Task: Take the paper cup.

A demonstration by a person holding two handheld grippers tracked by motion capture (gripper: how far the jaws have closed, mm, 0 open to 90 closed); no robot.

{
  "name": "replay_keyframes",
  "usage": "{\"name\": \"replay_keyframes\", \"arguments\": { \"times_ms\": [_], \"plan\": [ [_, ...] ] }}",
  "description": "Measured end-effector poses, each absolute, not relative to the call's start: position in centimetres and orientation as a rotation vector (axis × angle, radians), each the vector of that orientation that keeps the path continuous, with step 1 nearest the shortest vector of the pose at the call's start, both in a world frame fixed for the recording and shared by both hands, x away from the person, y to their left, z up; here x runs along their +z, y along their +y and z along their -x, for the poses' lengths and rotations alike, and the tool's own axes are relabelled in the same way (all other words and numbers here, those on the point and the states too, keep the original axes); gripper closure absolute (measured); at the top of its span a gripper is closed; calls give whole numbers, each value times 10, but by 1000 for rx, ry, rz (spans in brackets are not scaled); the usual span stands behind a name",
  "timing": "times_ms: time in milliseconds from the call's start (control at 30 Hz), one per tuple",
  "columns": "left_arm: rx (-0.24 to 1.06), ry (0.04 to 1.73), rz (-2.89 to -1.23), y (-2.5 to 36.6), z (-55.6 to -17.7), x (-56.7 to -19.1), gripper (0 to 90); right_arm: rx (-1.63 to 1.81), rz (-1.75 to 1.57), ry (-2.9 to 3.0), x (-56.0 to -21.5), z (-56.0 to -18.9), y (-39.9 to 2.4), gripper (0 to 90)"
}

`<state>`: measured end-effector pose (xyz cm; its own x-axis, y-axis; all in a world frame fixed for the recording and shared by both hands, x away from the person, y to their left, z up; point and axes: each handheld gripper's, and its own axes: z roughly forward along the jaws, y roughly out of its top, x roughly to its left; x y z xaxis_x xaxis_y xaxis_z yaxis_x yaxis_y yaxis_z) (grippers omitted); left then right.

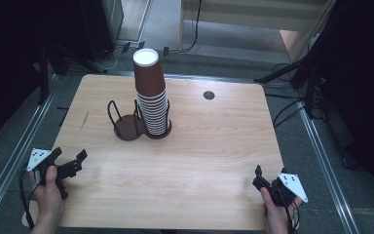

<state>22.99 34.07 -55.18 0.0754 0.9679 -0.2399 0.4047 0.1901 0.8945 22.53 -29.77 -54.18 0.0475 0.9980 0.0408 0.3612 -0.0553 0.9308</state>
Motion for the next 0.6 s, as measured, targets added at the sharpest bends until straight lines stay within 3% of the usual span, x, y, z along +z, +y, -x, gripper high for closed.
{"name": "replay_keyframes", "arguments": {
  "times_ms": [200,367,600],
  "plan": [
    [745,1509,-1385,339,-231,-552,21,1049,-1504,1414,-531,-225,-292,120],
    [754,1515,-1384,339,-230,-551,21,1086,-1459,1438,-516,-226,-277,41],
    [749,1521,-1385,340,-230,-552,0,1140,-1406,1464,-495,-232,-253,11]
  ]
}}
